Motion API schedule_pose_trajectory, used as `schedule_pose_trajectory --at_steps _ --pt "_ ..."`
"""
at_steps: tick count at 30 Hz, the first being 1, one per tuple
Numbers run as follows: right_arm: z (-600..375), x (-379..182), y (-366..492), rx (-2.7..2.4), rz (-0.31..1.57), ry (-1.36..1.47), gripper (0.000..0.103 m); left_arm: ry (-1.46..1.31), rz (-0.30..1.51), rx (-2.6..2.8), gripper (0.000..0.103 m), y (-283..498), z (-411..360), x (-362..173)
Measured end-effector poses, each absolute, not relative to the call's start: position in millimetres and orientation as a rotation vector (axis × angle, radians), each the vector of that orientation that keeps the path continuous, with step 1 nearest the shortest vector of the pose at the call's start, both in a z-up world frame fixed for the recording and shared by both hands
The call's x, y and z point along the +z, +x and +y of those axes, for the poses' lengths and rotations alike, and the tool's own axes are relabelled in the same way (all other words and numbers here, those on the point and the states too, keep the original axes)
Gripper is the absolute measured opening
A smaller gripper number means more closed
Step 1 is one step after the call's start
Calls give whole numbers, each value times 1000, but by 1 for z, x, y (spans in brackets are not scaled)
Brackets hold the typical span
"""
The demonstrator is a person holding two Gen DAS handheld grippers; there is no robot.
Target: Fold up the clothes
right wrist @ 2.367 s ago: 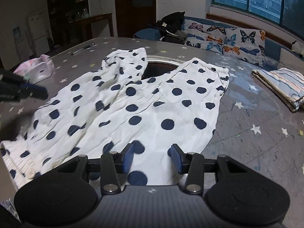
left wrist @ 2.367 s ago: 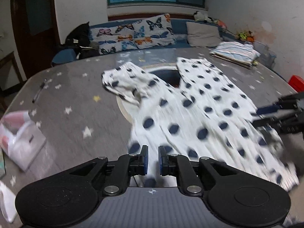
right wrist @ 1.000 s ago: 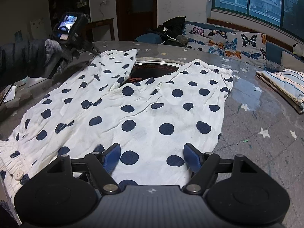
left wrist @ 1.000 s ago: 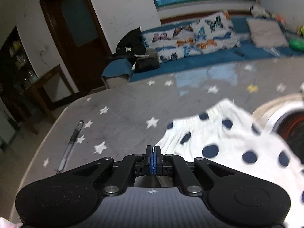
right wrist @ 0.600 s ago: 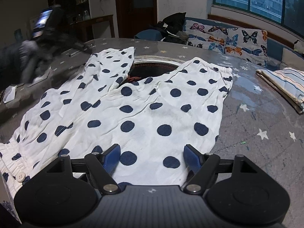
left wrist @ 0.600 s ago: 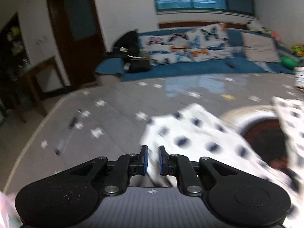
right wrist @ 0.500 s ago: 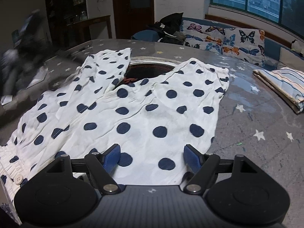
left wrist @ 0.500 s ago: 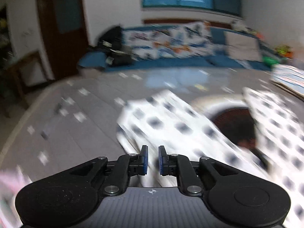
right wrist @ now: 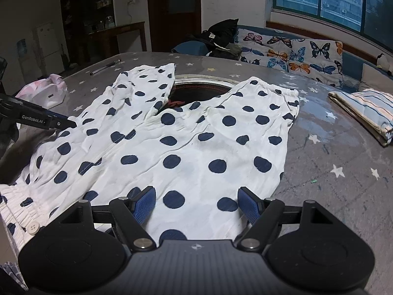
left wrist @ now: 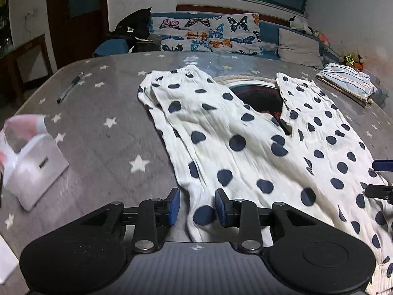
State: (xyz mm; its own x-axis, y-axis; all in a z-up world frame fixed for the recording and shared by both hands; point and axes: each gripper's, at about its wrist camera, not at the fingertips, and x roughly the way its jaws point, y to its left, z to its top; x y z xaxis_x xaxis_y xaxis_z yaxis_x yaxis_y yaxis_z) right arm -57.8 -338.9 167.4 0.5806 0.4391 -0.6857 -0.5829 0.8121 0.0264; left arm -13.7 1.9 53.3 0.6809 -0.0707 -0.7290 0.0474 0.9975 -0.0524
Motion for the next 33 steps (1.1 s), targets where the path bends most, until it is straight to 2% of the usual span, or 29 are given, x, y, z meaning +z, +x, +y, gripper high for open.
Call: schedule_pose_trajectory --at_steps 3,8,17,26,33 --pt "-339 168 -61 601 736 -214 75 -54 820 -65 8 -15 4 52" --pt "-337 165 -63 601 740 -222 75 -59 801 -34 3 -26 8 56" --pt "-337 160 -64 597 742 -229 78 -96 822 60 4 -52 34 56" --pt "-336 171 -80 624 709 -245 78 -38 747 16 17 -61 8 85" --pt "-329 177 -95 659 692 -259 79 24 772 -120 17 -71 -25 74"
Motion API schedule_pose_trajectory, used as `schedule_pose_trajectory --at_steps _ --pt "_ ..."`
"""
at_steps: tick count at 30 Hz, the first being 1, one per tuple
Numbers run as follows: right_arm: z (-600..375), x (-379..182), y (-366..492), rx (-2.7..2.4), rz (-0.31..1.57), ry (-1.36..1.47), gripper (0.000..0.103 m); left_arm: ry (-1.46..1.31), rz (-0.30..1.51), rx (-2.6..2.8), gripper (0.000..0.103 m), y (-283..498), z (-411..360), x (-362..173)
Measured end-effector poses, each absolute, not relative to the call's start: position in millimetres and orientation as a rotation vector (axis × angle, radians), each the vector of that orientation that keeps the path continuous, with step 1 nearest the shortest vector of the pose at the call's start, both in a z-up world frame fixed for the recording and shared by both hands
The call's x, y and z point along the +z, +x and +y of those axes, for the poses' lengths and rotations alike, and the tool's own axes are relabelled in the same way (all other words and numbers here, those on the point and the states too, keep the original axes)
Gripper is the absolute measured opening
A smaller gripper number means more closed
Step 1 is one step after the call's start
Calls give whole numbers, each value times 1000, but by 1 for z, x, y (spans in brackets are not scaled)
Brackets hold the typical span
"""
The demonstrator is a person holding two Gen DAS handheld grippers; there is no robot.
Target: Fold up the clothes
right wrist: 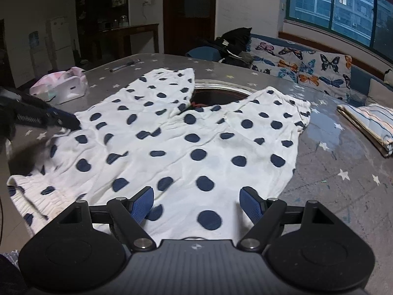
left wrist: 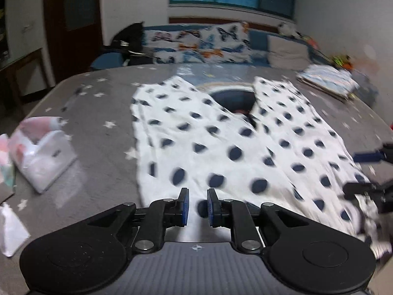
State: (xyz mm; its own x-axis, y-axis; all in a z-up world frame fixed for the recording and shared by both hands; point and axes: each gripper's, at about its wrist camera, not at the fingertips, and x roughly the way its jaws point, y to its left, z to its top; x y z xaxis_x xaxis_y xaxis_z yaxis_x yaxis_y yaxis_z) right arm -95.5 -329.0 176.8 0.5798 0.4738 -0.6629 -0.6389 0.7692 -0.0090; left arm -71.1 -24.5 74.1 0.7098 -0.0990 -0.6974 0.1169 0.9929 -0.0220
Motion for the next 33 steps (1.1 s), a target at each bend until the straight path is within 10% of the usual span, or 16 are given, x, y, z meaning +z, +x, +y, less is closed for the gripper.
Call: schedule_pose_trajectory --at_steps 20,33 --pt "-301 182 -126 850 702 -304 78 105 783 -102 28 -81 -17 77" --pt "-211 178 -172 1284 690 -456 50 95 795 -115 37 -58 -16 71"
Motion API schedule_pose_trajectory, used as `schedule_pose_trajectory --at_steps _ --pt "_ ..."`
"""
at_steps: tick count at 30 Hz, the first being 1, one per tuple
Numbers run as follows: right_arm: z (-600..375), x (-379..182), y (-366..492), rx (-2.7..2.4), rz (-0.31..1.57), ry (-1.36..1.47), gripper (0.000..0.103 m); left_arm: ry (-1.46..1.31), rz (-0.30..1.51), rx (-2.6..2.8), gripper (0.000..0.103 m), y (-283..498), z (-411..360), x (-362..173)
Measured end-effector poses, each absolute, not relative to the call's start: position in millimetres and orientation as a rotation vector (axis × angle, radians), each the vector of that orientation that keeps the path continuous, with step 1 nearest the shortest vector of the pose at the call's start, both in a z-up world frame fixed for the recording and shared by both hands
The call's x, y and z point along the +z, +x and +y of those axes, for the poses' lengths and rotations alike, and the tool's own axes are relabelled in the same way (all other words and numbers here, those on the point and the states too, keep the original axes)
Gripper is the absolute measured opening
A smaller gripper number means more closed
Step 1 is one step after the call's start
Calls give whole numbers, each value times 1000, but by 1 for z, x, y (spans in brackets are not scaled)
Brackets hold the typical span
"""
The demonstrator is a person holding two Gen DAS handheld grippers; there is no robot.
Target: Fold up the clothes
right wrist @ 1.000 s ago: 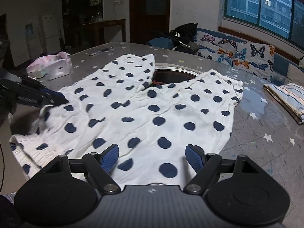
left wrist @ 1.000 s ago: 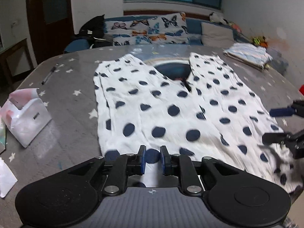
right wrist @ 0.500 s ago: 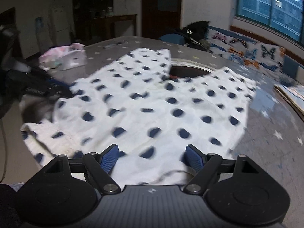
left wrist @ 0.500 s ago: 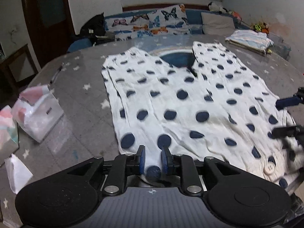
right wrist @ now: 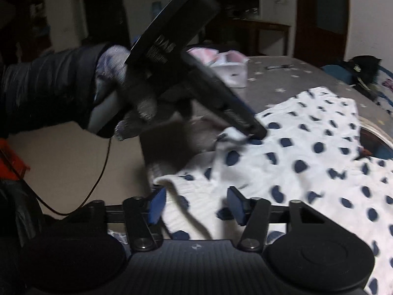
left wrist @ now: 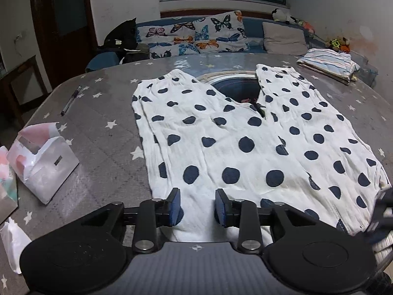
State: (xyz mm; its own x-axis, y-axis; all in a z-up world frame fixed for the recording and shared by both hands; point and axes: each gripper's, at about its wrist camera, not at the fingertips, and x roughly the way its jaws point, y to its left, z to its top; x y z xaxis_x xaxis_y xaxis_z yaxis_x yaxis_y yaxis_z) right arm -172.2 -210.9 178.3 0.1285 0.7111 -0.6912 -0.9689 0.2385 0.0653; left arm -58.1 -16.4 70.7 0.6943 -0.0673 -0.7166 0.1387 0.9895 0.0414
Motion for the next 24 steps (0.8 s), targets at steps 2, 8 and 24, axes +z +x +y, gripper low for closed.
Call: schedule_pose_trajectory --at_steps 2,8,24 --pt "-205 174 -174 1296 700 -465 42 96 793 -121 38 -59 -17 71" --pt "-202 171 -179 1324 710 -460 14 100 796 -120 38 -57 -17 68" --pt "-249 199 -159 1264 699 -343 27 124 769 -94 44 -51 -17 73"
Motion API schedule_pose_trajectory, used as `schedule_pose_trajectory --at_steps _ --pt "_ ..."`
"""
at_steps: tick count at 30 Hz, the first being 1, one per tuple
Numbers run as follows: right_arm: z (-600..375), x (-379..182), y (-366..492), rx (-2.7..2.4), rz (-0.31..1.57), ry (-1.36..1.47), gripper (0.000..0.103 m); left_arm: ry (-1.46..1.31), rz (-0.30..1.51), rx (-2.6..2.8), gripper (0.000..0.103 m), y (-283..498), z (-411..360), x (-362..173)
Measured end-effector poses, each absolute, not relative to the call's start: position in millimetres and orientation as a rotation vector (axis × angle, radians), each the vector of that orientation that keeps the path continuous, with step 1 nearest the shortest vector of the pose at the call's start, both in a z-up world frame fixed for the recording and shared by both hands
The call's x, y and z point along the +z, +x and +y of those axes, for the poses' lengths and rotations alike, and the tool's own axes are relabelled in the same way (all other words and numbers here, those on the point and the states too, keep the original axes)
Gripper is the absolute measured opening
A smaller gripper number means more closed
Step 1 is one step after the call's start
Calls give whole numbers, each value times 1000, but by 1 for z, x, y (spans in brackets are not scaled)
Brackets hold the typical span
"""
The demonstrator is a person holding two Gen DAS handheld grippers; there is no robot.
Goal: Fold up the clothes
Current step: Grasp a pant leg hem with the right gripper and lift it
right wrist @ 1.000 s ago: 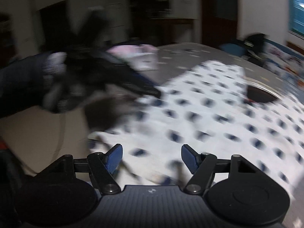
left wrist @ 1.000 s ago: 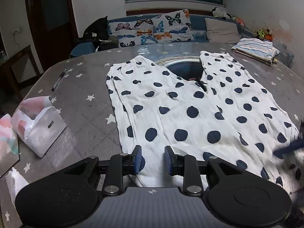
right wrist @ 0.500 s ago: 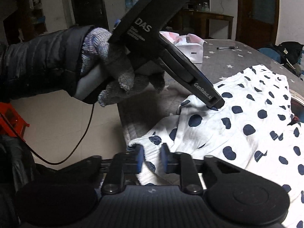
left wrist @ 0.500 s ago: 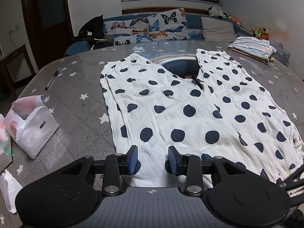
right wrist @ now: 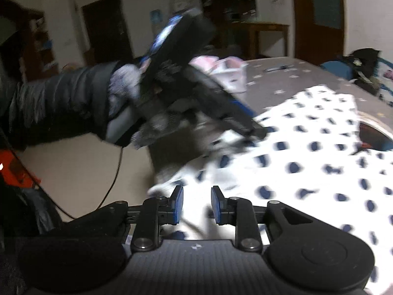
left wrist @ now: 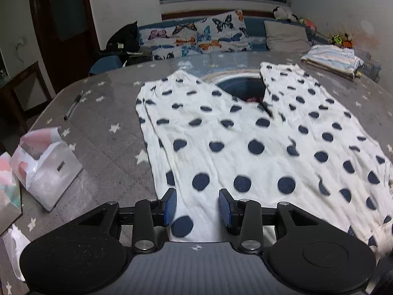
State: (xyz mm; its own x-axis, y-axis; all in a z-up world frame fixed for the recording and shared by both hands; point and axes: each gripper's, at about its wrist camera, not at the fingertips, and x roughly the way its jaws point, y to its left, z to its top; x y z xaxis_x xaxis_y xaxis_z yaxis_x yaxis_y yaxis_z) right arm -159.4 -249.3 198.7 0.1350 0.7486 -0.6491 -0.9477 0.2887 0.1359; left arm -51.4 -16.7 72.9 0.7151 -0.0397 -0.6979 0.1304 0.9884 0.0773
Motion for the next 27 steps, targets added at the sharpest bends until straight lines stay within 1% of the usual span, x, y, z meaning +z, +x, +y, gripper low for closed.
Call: schedule_pose_trajectory --at_steps 1,5,6,7,8,12,16,20,27 --pt "-256 202 -154 1232 695 -332 29 121 762 -101 45 -51 -19 75" --pt "-286 204 -122 1038 686 -320 30 116 751 -145 47 -47 -35 77" --pt "-293 203 -113 990 684 -316 31 115 752 -159 47 -46 -40 77" --pt "-300 200 -104 942 692 -309 35 114 753 -170 47 -46 -45 76" --pt "-306 196 -94 896 705 -301 36 113 755 -181 48 -44 -50 75" --pt "-331 176 -59 744 771 -275 36 111 758 -234 48 -41 -70 74" --pt "-346 170 -42 705 803 -269 36 112 750 -295 50 -39 -90 78" --pt "-354 180 -22 672 785 -269 36 113 749 -369 51 -41 -111 79" --pt "-359 186 48 549 767 -240 36 119 763 -515 51 -40 -154 73"
